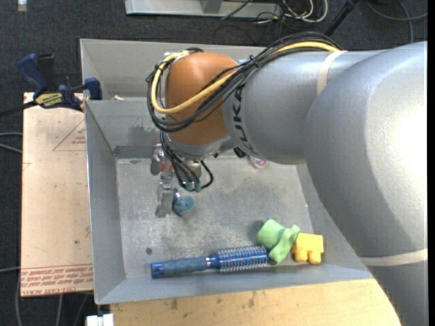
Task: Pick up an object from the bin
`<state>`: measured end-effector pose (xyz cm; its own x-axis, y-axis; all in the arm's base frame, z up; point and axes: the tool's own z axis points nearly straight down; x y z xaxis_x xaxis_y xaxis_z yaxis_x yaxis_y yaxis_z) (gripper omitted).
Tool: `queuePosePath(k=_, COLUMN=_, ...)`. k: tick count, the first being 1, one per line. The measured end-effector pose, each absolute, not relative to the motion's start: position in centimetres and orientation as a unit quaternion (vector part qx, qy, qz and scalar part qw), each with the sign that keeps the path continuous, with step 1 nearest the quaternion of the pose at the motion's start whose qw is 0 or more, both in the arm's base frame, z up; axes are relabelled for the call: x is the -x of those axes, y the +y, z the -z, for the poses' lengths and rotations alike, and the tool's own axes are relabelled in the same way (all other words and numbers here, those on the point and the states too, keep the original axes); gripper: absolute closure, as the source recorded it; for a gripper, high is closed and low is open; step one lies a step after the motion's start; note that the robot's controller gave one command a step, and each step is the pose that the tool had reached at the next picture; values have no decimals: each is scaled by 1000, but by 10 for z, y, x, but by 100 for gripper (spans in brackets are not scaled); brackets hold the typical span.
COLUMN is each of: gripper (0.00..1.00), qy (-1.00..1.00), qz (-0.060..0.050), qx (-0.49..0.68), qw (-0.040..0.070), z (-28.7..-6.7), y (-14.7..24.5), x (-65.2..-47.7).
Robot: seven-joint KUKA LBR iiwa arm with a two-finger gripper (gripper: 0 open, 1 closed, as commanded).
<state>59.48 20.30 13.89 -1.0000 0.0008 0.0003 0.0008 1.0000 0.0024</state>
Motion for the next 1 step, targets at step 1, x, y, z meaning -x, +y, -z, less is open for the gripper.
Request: queuePosePath(k=1, gripper=0, qy=-999, qz=1, qx=-49, qw=4, z=-70, y=159, x=-606)
